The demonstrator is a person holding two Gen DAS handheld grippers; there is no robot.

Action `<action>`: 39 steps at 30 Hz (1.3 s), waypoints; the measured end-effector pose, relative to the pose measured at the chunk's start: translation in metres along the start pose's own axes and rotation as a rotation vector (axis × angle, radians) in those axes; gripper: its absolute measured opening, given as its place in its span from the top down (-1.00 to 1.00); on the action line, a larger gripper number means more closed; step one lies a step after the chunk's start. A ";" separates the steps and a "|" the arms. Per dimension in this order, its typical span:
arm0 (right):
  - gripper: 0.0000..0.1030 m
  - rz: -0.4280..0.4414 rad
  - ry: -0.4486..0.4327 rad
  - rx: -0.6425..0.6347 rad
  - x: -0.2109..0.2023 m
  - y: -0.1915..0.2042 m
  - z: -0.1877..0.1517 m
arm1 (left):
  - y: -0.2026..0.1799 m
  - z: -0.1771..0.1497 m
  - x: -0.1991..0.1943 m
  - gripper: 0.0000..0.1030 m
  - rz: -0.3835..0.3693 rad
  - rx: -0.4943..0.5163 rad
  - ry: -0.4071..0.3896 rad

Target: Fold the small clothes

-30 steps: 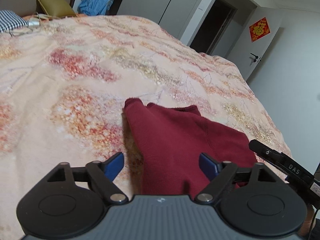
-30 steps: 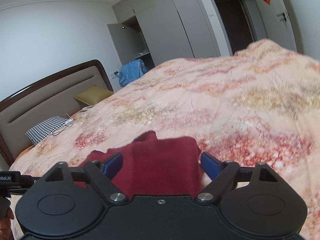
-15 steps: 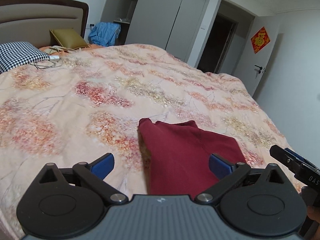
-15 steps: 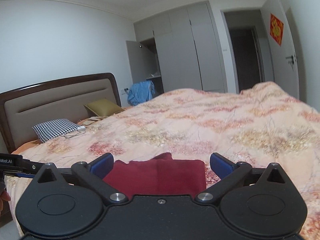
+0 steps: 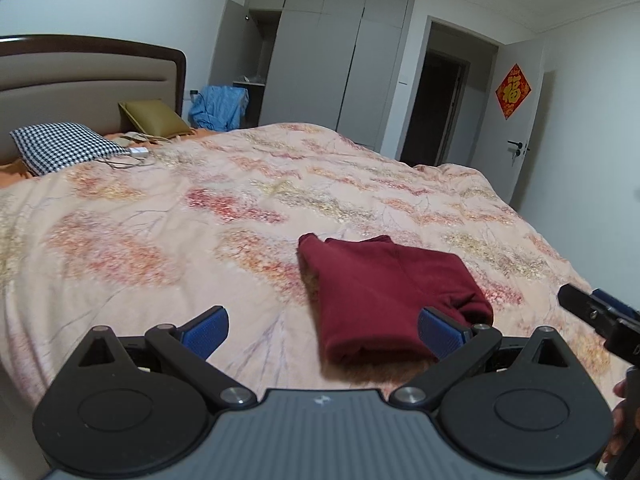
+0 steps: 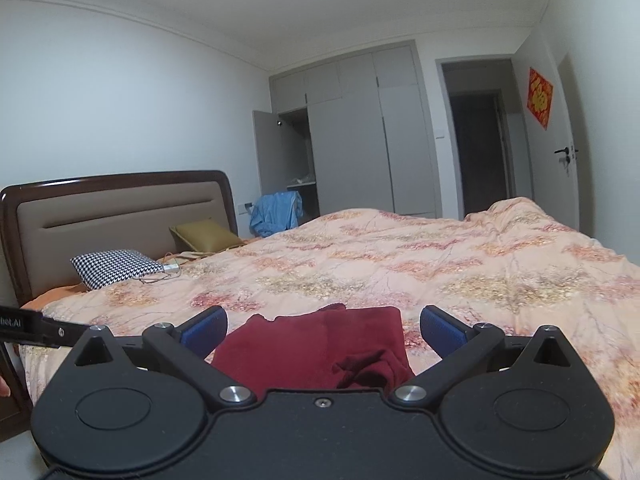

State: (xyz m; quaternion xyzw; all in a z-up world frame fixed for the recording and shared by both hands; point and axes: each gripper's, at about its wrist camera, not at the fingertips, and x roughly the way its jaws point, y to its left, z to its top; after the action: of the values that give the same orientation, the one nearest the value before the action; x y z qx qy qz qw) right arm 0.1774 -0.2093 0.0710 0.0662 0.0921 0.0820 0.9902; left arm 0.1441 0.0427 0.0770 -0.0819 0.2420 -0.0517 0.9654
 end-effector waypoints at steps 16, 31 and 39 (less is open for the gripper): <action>-0.99 -0.113 -0.042 0.004 -0.062 0.034 -0.055 | 0.015 -0.061 -0.035 -1.00 0.072 -0.055 -0.048; -0.99 -0.168 -0.026 -0.028 -0.074 0.047 -0.109 | 0.009 -0.107 -0.041 -1.00 0.108 0.030 -0.062; -0.99 -0.173 -0.014 -0.026 -0.073 0.044 -0.119 | 0.013 -0.117 -0.042 -1.00 0.128 0.008 -0.054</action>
State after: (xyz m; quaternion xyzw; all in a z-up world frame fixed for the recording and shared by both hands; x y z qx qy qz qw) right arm 0.0772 -0.1648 -0.0260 0.0455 0.0894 -0.0029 0.9949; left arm 0.0519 0.0458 -0.0080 -0.0640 0.2205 0.0116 0.9732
